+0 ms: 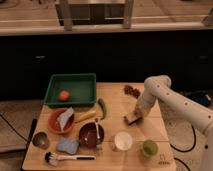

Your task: Wipe table surface with eraser

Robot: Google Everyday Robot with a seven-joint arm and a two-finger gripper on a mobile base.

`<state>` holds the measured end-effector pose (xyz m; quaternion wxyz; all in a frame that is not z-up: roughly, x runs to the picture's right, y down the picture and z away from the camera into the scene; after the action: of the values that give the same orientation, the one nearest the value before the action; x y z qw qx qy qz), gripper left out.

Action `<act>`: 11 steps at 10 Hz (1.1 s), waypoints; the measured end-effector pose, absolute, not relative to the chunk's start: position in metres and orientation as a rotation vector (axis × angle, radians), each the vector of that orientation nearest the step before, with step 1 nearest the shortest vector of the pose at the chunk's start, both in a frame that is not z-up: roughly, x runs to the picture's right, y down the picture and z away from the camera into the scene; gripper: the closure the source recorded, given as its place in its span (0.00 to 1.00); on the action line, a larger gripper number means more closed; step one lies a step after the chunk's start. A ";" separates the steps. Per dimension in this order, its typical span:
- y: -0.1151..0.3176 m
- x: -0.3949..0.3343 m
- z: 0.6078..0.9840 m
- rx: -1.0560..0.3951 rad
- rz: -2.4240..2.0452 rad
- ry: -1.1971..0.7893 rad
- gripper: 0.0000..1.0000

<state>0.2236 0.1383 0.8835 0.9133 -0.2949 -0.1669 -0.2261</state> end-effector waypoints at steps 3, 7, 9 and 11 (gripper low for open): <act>0.125 0.201 0.895 -0.606 -0.488 -0.366 0.95; 0.126 0.186 0.893 -0.604 -0.523 -0.405 0.95; 0.126 0.186 0.893 -0.604 -0.524 -0.406 0.95; 0.126 0.186 0.893 -0.604 -0.523 -0.406 0.95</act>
<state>0.1863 0.1258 0.8928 0.9013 -0.2919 -0.1961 -0.2529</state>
